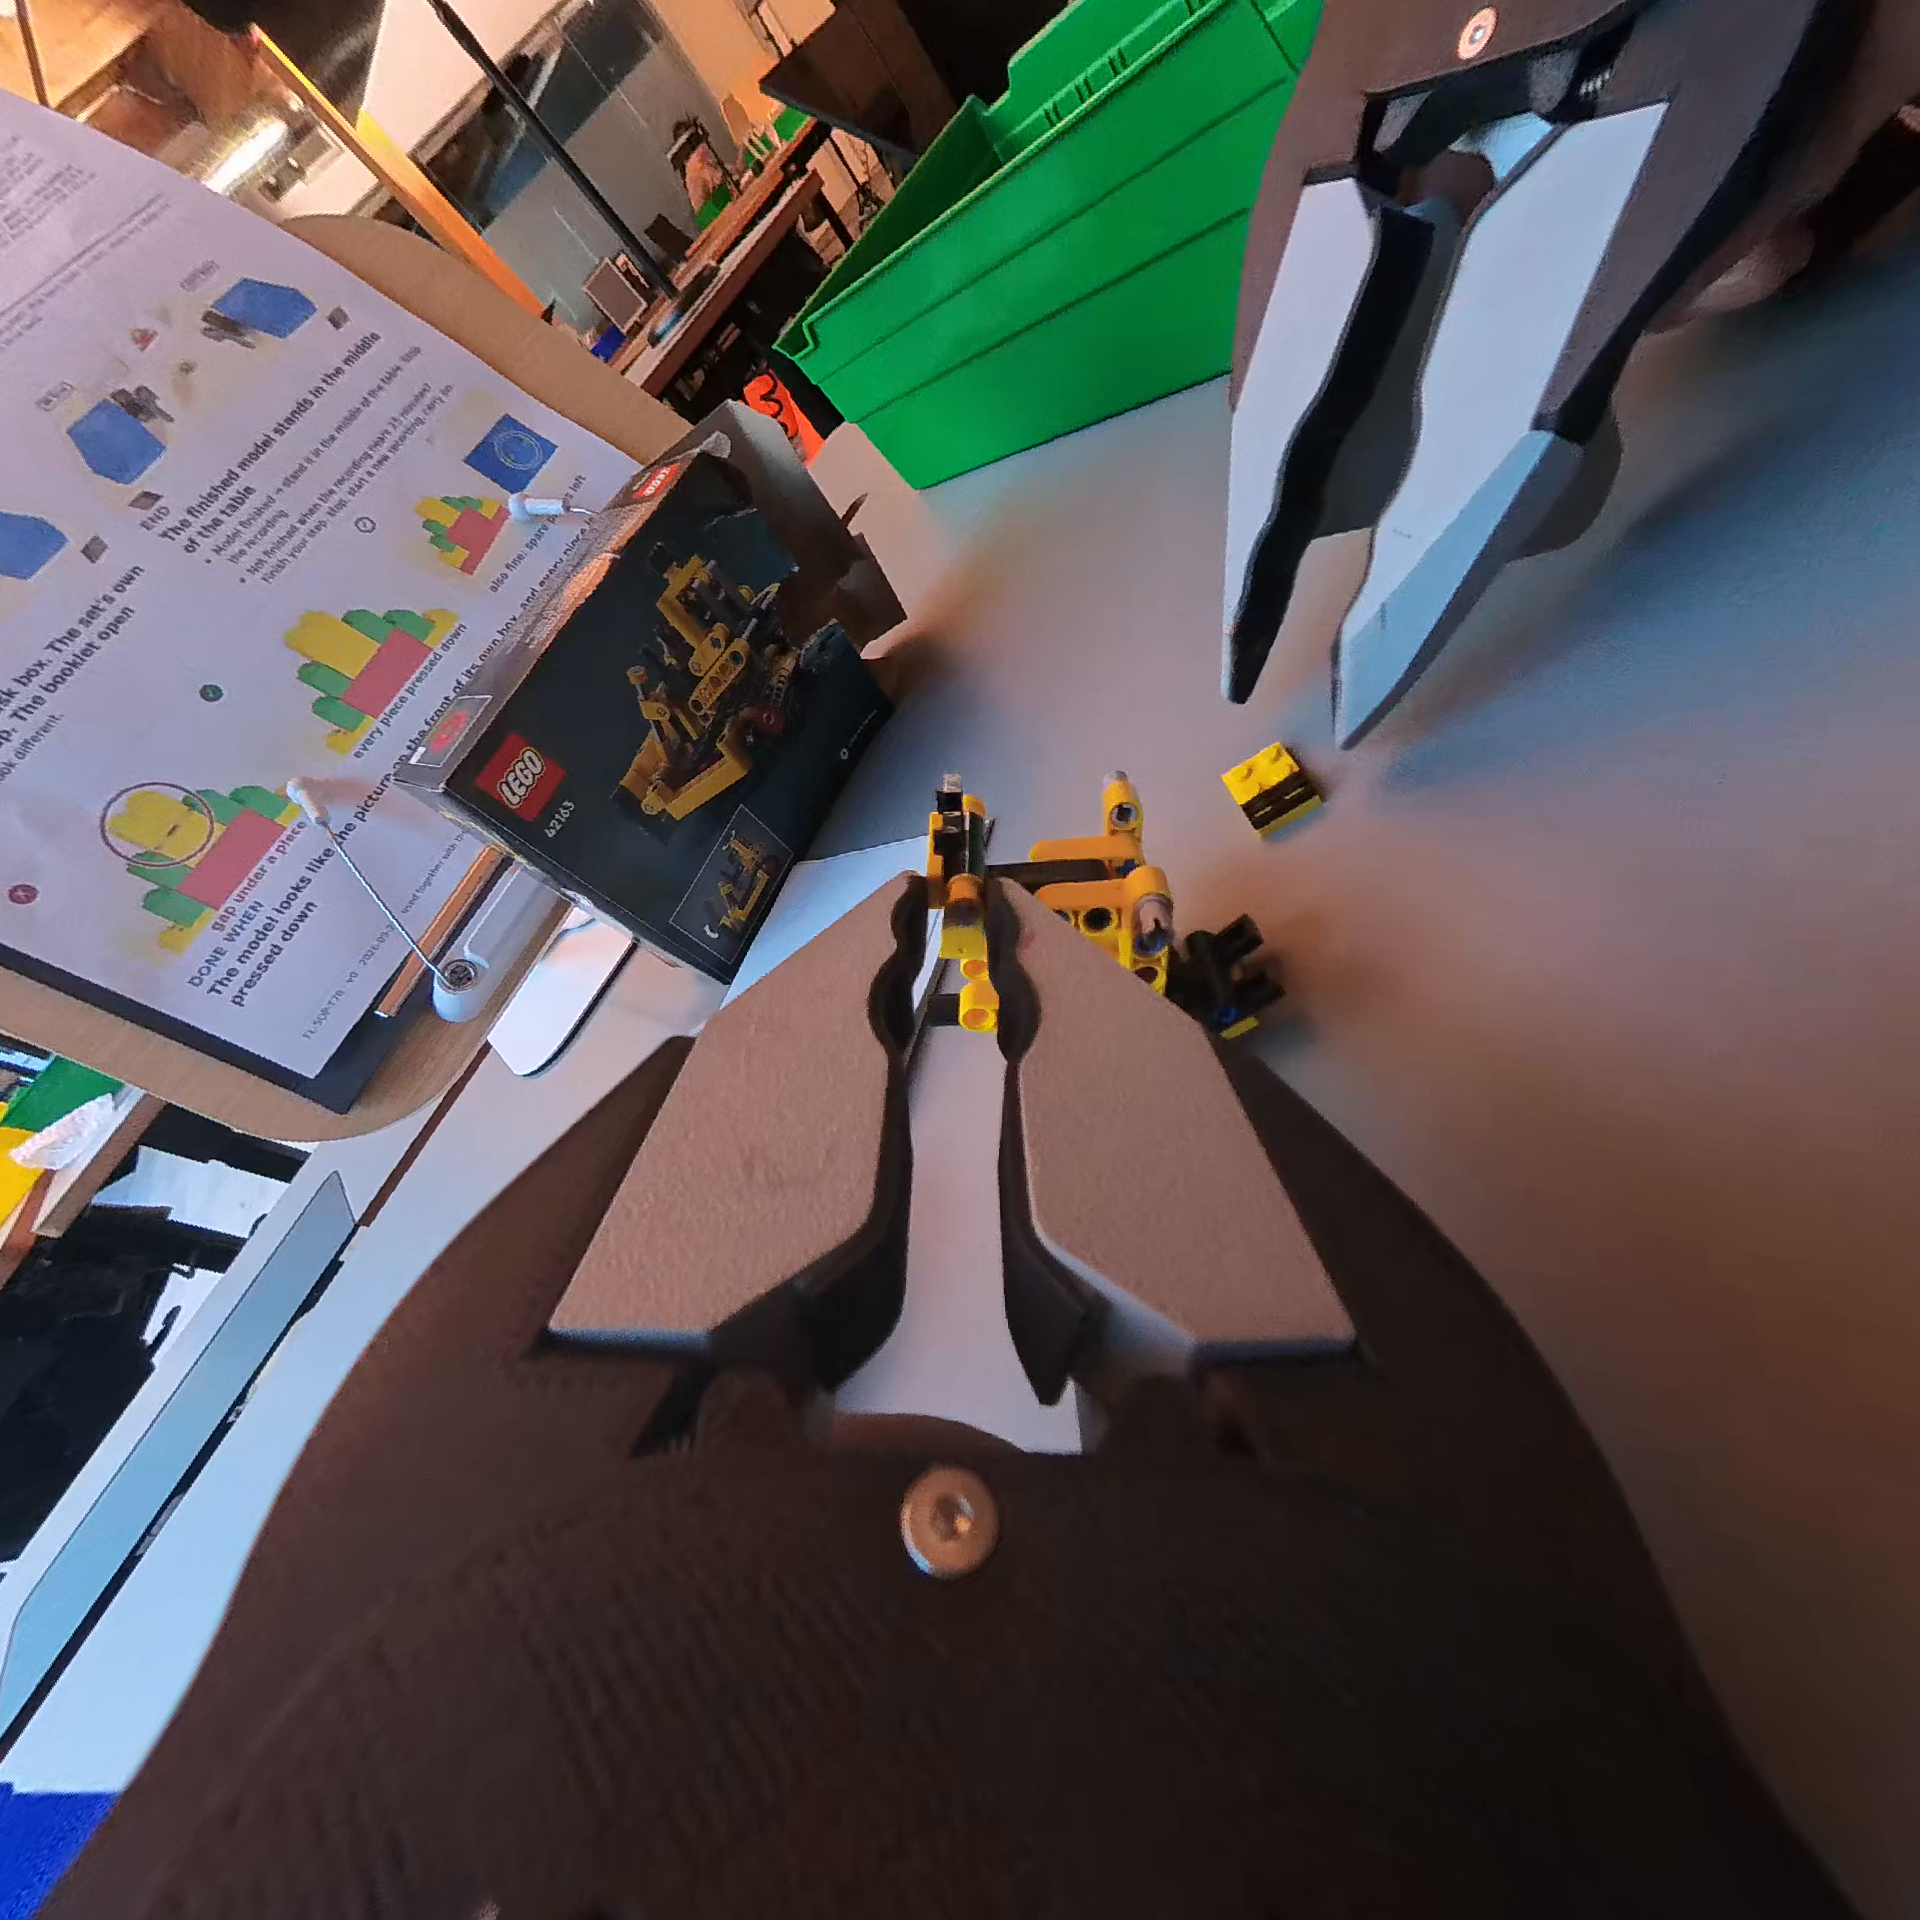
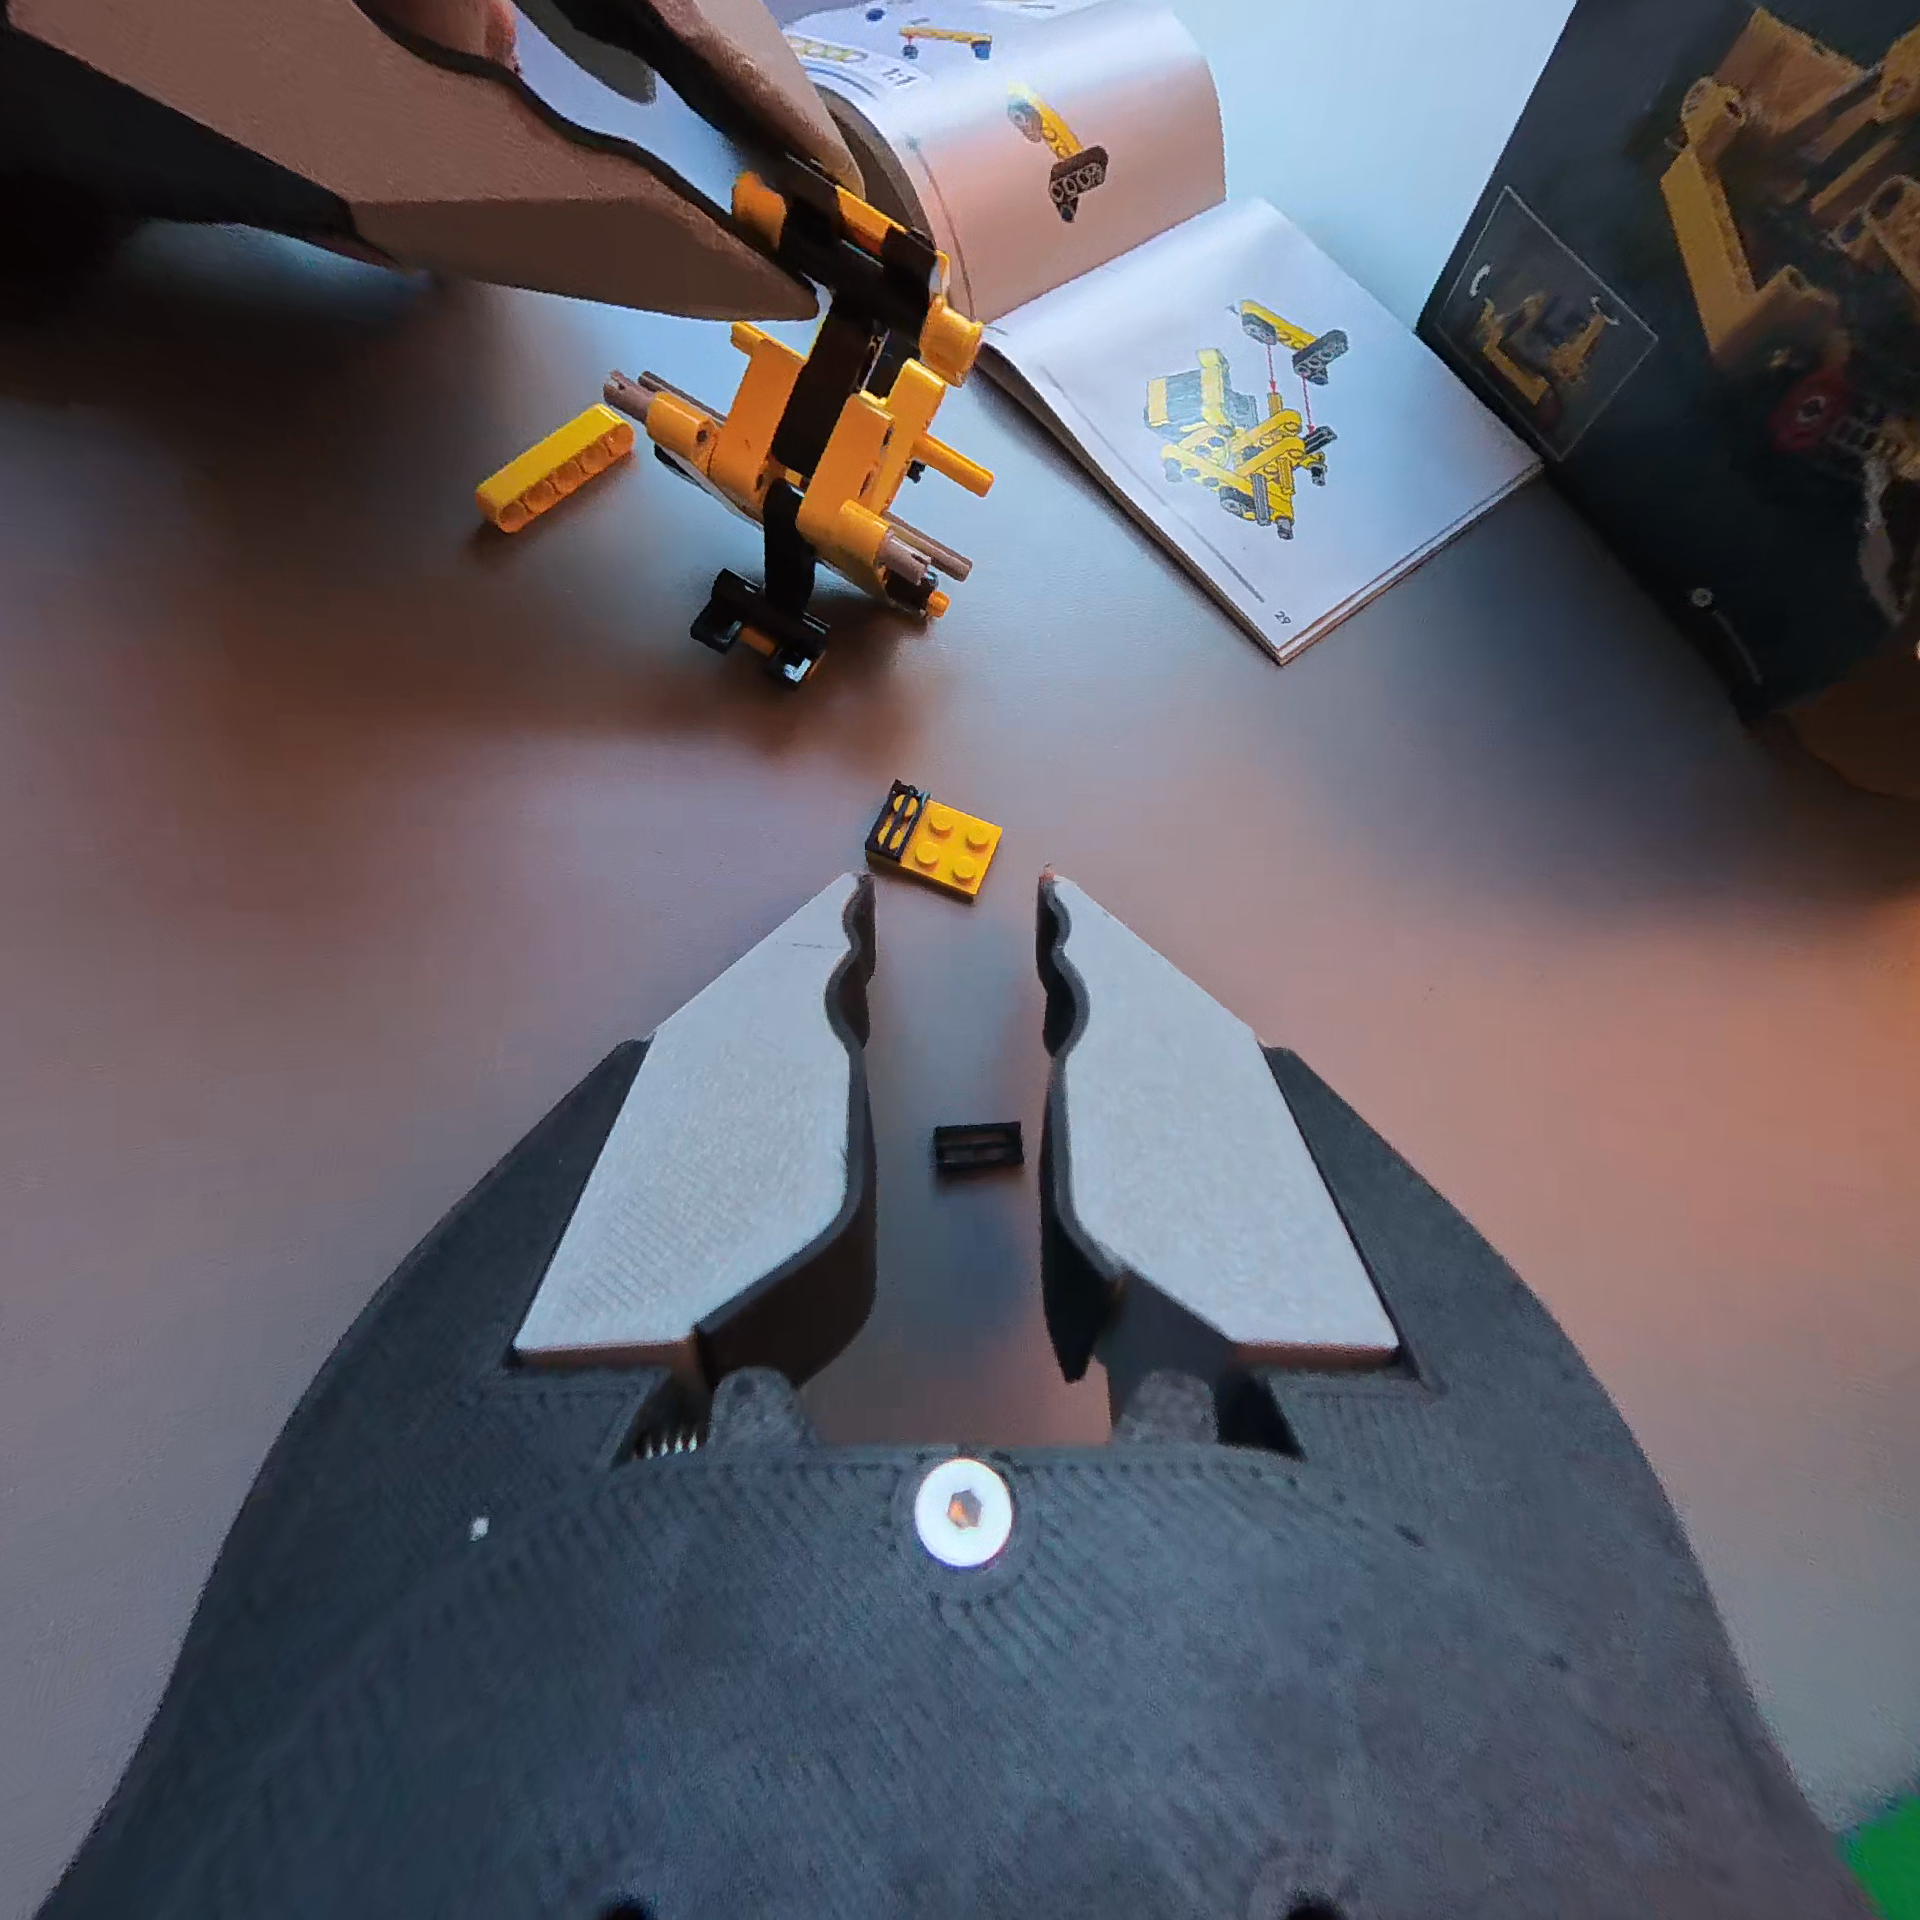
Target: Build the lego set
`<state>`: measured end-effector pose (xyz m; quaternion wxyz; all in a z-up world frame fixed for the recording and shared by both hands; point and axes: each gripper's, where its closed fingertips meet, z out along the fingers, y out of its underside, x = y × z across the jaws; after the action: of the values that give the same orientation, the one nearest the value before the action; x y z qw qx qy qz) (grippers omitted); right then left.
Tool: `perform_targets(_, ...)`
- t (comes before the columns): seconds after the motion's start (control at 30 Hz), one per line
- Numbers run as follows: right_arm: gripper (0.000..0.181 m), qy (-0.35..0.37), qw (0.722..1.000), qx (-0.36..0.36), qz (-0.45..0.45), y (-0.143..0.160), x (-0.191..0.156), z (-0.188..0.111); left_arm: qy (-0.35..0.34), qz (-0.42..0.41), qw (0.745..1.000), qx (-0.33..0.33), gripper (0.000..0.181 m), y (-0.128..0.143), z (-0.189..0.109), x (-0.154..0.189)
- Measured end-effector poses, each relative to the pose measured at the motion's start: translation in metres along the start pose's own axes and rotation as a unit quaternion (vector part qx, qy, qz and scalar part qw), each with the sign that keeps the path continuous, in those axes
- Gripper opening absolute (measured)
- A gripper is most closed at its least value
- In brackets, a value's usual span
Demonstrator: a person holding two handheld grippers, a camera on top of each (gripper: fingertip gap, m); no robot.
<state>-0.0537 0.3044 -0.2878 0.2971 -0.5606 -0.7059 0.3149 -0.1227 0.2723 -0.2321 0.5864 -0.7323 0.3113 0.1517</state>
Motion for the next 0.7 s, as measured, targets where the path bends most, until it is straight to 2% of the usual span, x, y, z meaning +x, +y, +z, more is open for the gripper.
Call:
perform_targets(0.37,0.023,0.008,1.000,0.011,-0.015,-0.0072,-0.0077,0.0047,0.013,-0.030,0.999,0.005,0.007,-0.0017,0.0005,0.0026)
perform_targets(0.7,0.027,0.007,1.000,0.005,-0.009,-0.0053,-0.0068,0.0063,0.022,-0.052,0.998,0.007,0.008,-0.0018,0.0008,0.0028)
